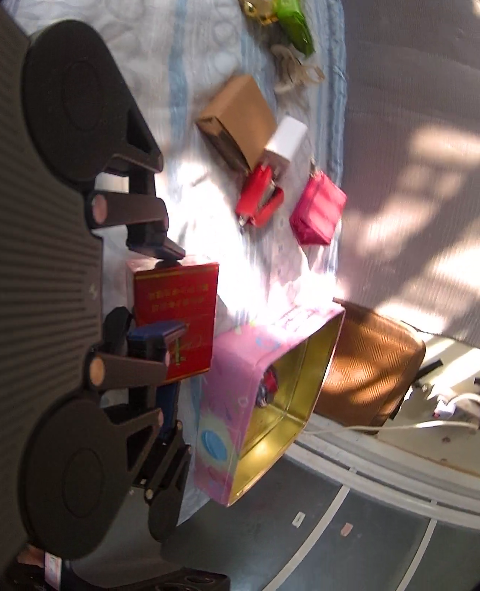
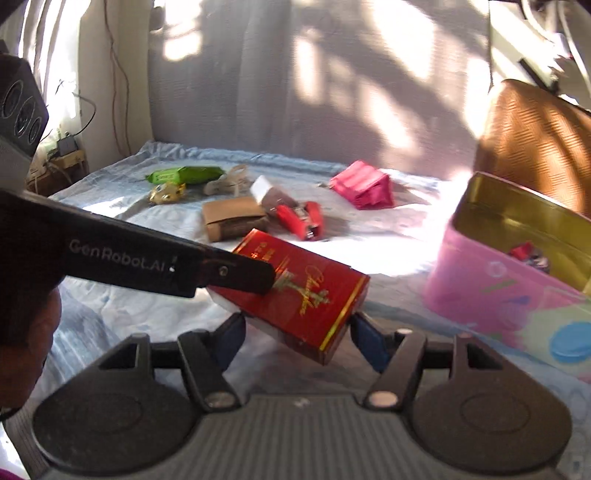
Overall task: Organize rigid objects
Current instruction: 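Carry the red box into the pink tin with both tools and release it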
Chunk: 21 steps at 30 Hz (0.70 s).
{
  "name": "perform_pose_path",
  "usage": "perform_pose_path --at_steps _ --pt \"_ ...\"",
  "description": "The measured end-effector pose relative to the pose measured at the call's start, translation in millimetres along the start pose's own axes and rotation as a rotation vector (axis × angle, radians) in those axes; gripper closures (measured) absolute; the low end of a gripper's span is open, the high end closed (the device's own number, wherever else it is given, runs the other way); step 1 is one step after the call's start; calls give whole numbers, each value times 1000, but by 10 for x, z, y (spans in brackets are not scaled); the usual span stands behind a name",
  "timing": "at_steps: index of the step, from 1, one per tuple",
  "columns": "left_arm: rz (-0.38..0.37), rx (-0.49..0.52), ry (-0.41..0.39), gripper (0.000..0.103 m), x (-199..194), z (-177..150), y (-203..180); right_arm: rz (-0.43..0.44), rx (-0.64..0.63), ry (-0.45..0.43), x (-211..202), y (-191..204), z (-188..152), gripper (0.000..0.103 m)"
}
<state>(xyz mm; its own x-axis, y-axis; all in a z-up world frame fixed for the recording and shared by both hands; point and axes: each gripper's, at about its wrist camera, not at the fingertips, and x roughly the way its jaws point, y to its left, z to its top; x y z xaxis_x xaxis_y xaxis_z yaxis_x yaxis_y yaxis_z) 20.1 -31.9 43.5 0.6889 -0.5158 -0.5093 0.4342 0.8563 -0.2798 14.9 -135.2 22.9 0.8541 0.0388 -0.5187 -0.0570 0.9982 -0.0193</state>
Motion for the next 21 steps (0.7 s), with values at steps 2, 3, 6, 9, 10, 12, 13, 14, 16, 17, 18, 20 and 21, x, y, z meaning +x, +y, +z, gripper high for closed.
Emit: perform_pose_path --at_steps 2,3,6,9,10,12,13,14,16,17,18,20,21 --pt "-24 50 -30 64 73 158 -210 -55 14 -57 -128 -183 12 38" --pt "-38 74 -48 63 125 255 -333 -85 16 -87 -187 -293 40 38" --pt "-87 115 -81 63 324 518 -621 -163 32 -148 -324 -619 149 38" --pt "-141 138 -80 63 617 721 -875 -222 69 -168 -416 -975 249 38" --pt "-158 145 -72 63 729 768 -963 -243 83 -166 -422 -1116 271 38" --pt "-182 156 -60 63 920 820 -1111 -280 108 -155 -429 -1357 270 38" --pt "-191 163 -55 63 1006 834 -1179 -295 118 -150 -416 -1462 263 38" --pt "-202 169 -47 63 1106 842 -1261 -311 126 -143 -408 -1555 250 38" --pt "-214 172 -29 63 1272 842 -1364 -342 135 -125 -369 -1718 197 38" --pt "-218 172 -19 63 1334 834 -1396 -356 137 -115 -338 -1773 171 38" --pt "-221 170 -7 63 1414 820 -1432 -368 141 -106 -314 -1820 147 38" --pt "-213 169 17 63 1529 787 -1469 -391 153 -90 -270 -1901 71 36" --pt "-203 175 32 62 1590 774 -1494 -406 157 -88 -251 -1930 44 32"
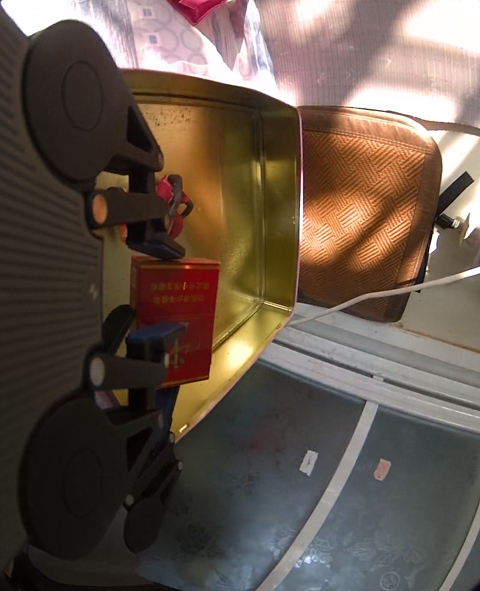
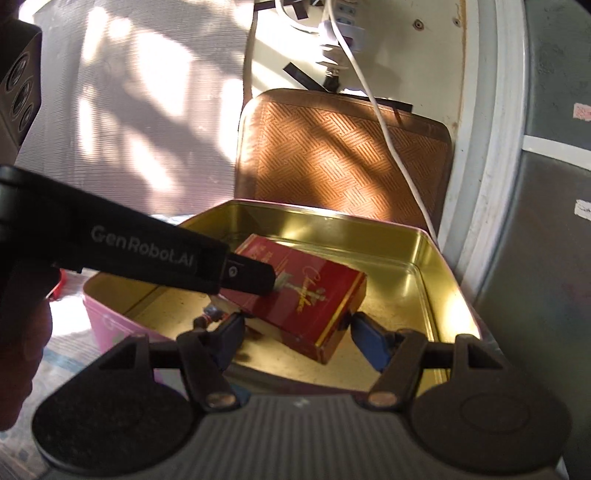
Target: Organize rigid objects
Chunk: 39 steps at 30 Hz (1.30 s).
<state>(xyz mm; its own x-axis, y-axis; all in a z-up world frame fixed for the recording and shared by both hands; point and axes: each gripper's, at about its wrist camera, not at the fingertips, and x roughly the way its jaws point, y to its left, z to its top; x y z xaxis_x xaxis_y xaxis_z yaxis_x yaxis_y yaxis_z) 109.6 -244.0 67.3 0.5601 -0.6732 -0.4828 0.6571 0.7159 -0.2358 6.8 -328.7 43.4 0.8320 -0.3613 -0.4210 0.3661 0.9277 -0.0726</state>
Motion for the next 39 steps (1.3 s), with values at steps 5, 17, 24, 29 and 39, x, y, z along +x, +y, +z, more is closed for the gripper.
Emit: perform_pose_path --at_steps 5,17,24,29,39 --pt "58 -19 -22 60 -97 4 117 -27 55 -18 -3 -94 -78 24" --pt "337 -94 -166 53 -1618 -558 1046 60 141 -310 -620 335 122 38" --pt "607 -245 -126 54 -2220 -1128 1850 251 156 -453 -794 955 368 0" --pt "737 -293 -135 55 -2540 -1365 2244 397 58 -361 -656 1531 490 0" --pt "681 -470 -203 56 -2761 -1616 2565 519 -311 0 56 2944 176 0"
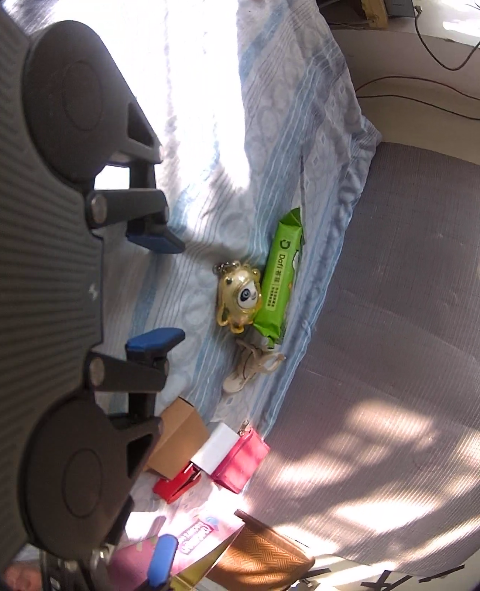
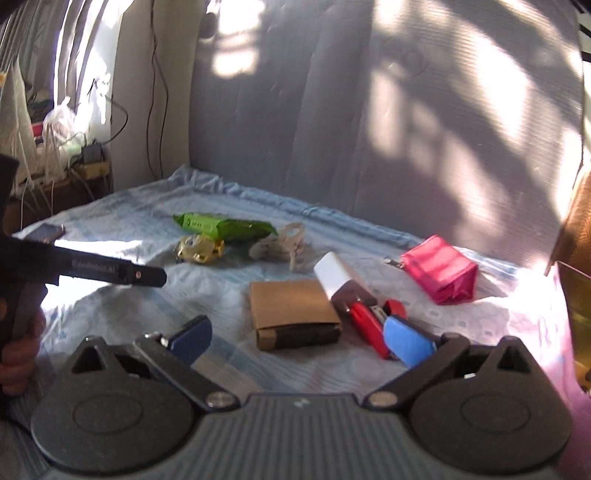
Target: Organize rigid objects
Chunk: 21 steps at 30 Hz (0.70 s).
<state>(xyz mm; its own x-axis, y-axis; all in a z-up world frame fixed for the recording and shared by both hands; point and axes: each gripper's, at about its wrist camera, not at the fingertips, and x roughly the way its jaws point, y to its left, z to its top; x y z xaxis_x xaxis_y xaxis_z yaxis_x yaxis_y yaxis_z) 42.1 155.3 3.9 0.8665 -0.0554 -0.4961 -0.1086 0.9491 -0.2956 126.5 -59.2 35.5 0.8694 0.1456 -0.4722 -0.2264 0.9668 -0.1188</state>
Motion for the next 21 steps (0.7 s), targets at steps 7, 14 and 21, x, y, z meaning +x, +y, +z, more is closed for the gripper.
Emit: perform_pose_path --at_steps 7,14,21 --pt "-31 49 -41 56 -35 -31 -68 34 57 195 680 -115 117 7" --pt "-63 112 -66 56 -87 -60 -141 116 102 201 265 -137 -31 31" --pt "-76 181 -21 56 -69 -85 -285 52 50 174 -776 -236 -593 31"
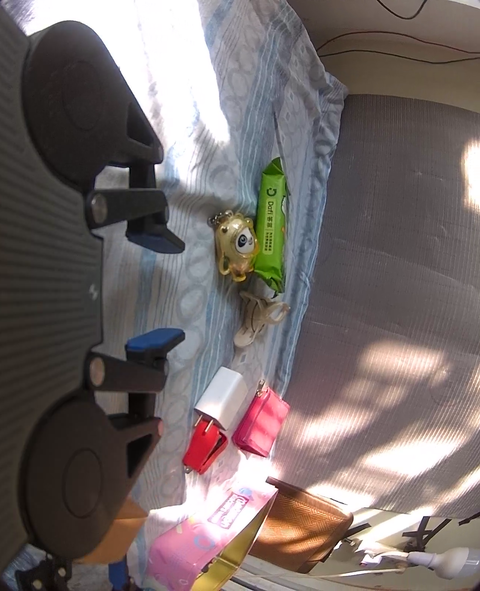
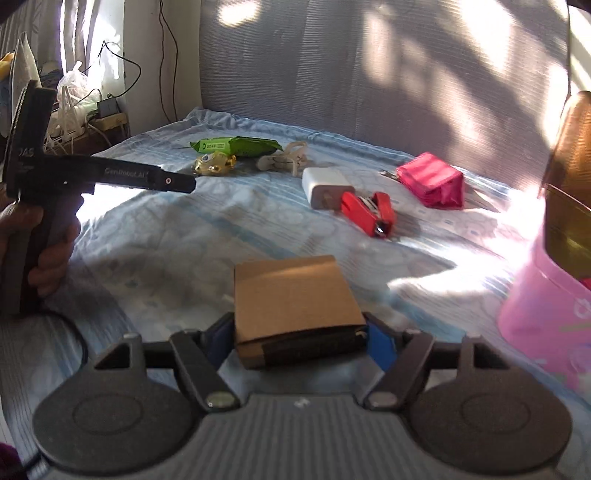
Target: Organize rigid objects
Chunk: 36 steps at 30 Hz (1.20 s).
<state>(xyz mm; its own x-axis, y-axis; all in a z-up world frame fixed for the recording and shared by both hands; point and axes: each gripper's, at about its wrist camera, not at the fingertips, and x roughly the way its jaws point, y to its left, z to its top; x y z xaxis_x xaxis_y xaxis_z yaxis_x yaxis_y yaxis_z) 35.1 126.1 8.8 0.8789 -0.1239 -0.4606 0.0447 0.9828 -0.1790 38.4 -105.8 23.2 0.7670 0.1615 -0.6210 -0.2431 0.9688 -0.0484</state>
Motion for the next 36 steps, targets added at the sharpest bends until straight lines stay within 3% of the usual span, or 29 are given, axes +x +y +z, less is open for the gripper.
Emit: perform_pose_path --at_steps 3,10,13,16,18,22,33,34,35,36 --pt "-94 44 38 56 -21 -16 -245 -64 54 -8 -380 -174 -307 31" --pt "-516 191 187 56 -52 -98 -1376 -202 246 -40 -941 -445 -822 30" --pt "-635 240 237 56 -54 -169 -1784 -275 257 -66 -1098 -480 -942 16" --pt "-719 264 294 56 -37 -250 -2115 -302 253 -88 -1199 -465 -1055 16" --pt "-752 291 334 56 -19 -323 -2282 -311 244 -98 -1213 -444 -1100 16" --pt "-749 347 368 56 -37 -462 -2425 -304 220 -134 -1229 -388 -1163 16" --pt "-745 303 429 54 9 -555 -2411 -288 253 -164 -1138 -448 -1223 12" --pt "-748 299 429 54 3 -568 -2417 -285 256 -165 -1129 -458 -1226 15" --pt "-753 293 431 54 5 -575 -2421 -278 258 -167 -1123 -458 -1230 26" --pt "-755 286 435 54 1 -575 -2438 -274 259 -174 -1127 -455 -1230 25"
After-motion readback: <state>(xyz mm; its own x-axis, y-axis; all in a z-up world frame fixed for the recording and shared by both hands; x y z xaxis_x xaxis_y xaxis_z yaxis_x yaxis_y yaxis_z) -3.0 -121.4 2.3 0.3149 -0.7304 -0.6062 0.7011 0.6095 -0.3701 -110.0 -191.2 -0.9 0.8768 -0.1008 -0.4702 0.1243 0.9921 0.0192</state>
